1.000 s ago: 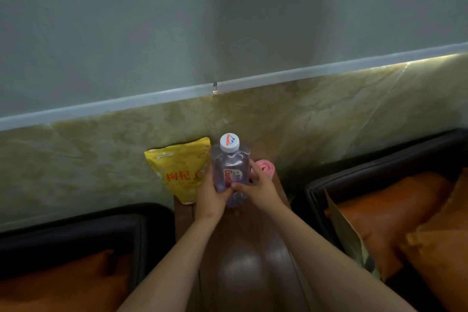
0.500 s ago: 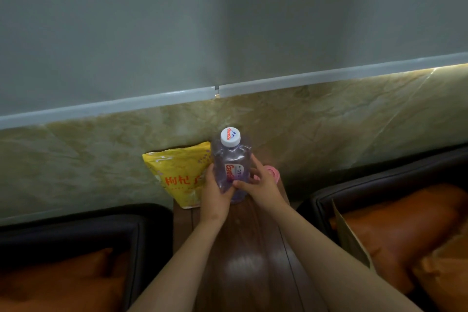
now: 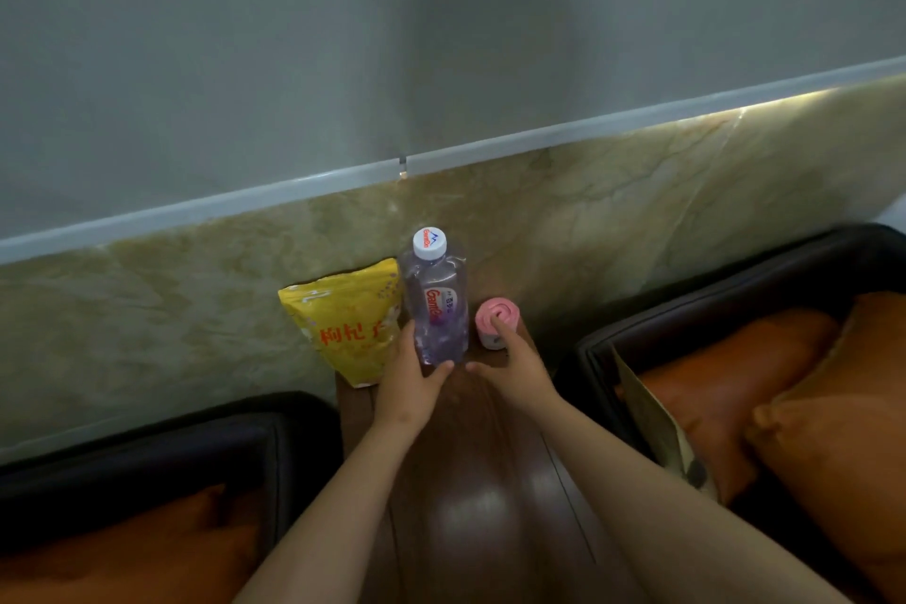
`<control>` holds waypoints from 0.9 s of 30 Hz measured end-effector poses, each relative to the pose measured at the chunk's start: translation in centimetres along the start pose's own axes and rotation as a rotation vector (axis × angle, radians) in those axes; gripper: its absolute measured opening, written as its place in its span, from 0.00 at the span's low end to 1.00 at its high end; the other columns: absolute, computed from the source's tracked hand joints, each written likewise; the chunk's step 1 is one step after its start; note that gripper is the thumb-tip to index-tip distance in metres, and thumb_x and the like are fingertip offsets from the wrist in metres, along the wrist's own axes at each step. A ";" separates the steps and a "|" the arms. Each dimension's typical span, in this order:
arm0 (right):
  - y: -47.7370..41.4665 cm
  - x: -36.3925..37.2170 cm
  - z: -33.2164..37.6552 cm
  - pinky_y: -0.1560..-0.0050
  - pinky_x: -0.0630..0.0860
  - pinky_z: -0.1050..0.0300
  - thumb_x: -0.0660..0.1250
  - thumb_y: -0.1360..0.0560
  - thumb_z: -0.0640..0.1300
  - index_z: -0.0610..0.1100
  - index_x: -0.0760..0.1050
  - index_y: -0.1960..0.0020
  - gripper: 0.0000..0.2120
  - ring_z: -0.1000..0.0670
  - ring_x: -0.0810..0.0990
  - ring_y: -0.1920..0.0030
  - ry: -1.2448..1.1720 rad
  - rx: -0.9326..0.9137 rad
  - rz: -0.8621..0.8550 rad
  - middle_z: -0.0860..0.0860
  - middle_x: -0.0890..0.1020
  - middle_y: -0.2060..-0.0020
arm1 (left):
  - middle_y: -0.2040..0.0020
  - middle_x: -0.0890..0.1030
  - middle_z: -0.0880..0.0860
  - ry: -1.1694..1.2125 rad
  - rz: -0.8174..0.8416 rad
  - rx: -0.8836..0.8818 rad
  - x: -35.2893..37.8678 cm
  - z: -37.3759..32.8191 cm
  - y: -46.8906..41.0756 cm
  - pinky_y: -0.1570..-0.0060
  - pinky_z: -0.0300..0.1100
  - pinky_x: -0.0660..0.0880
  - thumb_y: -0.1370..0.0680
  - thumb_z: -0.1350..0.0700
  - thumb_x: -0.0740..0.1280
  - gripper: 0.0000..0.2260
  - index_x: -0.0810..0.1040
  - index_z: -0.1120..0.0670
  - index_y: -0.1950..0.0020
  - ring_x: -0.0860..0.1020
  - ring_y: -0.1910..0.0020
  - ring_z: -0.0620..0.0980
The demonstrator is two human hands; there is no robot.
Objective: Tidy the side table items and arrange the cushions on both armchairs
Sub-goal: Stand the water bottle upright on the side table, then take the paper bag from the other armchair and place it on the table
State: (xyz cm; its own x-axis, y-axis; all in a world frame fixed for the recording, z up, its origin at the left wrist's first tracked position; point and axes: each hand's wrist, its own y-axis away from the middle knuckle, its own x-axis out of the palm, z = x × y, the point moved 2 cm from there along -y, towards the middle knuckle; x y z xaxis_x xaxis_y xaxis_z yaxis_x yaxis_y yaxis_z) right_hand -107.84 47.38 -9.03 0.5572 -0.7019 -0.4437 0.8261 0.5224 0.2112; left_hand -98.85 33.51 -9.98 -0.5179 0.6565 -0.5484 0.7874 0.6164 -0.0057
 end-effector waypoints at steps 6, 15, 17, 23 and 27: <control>4.4 -0.2 -1.3 0.25 0.51 0.50 0.67 0.28 0.59 0.48 0.55 0.24 0.39 0.46 0.53 0.24 0.709 -0.139 -0.025 0.49 0.60 0.25 | 0.25 0.61 0.56 -0.301 0.148 0.127 -2.4 -1.1 3.2 0.28 0.42 0.55 0.24 0.51 0.69 0.33 0.59 0.57 0.24 0.59 0.25 0.52; 11.3 -4.0 -2.0 0.25 0.40 0.51 0.66 0.26 0.58 0.51 0.47 0.22 0.40 0.49 0.42 0.23 0.863 -0.099 -0.096 0.51 0.51 0.23 | 0.24 0.60 0.53 -0.510 0.281 0.258 -0.4 -4.1 7.7 0.29 0.46 0.60 0.22 0.46 0.64 0.31 0.56 0.54 0.23 0.59 0.25 0.51; 13.0 -5.9 -2.3 0.25 0.40 0.51 0.67 0.26 0.57 0.51 0.47 0.22 0.41 0.49 0.42 0.23 0.847 -0.075 -0.122 0.51 0.51 0.23 | 0.24 0.61 0.53 -0.488 0.322 0.275 0.7 -5.5 8.6 0.30 0.45 0.61 0.22 0.47 0.65 0.31 0.57 0.54 0.24 0.60 0.25 0.51; 18.2 -13.0 -4.2 0.25 0.39 0.50 0.67 0.26 0.56 0.51 0.47 0.22 0.41 0.48 0.41 0.23 0.826 -0.001 -0.245 0.51 0.50 0.22 | 0.25 0.63 0.53 -0.441 0.386 0.364 5.0 -11.9 10.4 0.31 0.47 0.64 0.22 0.48 0.66 0.30 0.58 0.53 0.24 0.62 0.27 0.52; 21.2 -17.9 -5.9 0.24 0.41 0.49 0.66 0.26 0.57 0.50 0.46 0.22 0.41 0.48 0.40 0.23 0.802 0.010 -0.277 0.51 0.49 0.22 | 0.24 0.61 0.53 -0.403 0.424 0.365 9.0 -16.3 12.8 0.31 0.46 0.62 0.21 0.48 0.64 0.29 0.58 0.54 0.24 0.60 0.26 0.52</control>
State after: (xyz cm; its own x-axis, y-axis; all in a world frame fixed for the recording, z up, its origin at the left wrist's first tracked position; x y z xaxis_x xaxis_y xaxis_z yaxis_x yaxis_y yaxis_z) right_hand -100.84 73.89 -1.71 0.1102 -0.2463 -0.9629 0.9267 0.3756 0.0100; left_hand -98.86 54.39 -1.40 -0.0316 0.5525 -0.8329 0.9933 0.1099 0.0352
